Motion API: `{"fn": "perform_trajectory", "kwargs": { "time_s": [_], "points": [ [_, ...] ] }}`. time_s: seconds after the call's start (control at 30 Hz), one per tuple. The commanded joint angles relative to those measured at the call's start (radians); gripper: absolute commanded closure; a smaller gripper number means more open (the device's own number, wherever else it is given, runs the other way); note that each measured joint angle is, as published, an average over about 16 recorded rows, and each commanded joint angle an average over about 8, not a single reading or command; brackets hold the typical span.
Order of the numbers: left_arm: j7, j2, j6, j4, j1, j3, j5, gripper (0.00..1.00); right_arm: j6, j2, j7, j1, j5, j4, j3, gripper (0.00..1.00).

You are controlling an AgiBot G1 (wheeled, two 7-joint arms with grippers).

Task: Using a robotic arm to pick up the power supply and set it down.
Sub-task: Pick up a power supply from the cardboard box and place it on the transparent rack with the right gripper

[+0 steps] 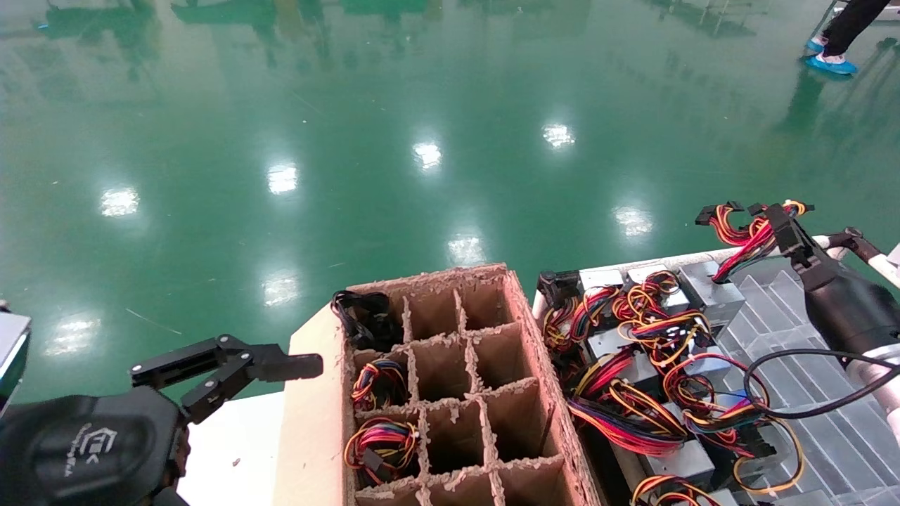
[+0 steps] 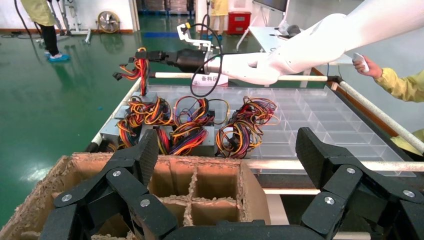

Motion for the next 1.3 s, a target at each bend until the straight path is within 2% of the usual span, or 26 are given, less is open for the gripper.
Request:
{"fn": "perform_trajectory", "kwargs": {
  "time_s": [0.03,0.43,0.47,0.53,0.7,0.8,1.3],
  "points": [
    [0.0,0.0,0.0,0.0,0.0,0.0,0.0,0.0,0.0,0.003,-0.001,-0.004,0.001,0.002,0.001,1.0],
    [0.0,0.0,0.0,0.0,0.0,0.0,0.0,0.0,0.045,-0.022,-0.022,0.021,-0.029,0.008,-0.02,1.0],
    [0.0,0.0,0.0,0.0,0.0,0.0,0.0,0.0,0.049,-0.023,-0.026,0.022,-0.031,0.008,-0.022,0.97],
    [0.0,0.0,0.0,0.0,0.0,0.0,0.0,0.0,0.058,-0.024,-0.035,0.022,-0.035,0.007,-0.024,0.87],
    [0.0,0.0,0.0,0.0,0.0,0.0,0.0,0.0,0.074,-0.026,-0.052,0.021,-0.037,0.007,-0.026,0.25],
    [0.0,0.0,0.0,0.0,0.0,0.0,0.0,0.0,0.078,-0.026,-0.056,0.021,-0.037,0.008,-0.026,0.01],
    [0.0,0.0,0.0,0.0,0.0,0.0,0.0,0.0,0.08,-0.026,-0.055,0.02,-0.037,0.007,-0.027,0.0]
  ]
}}
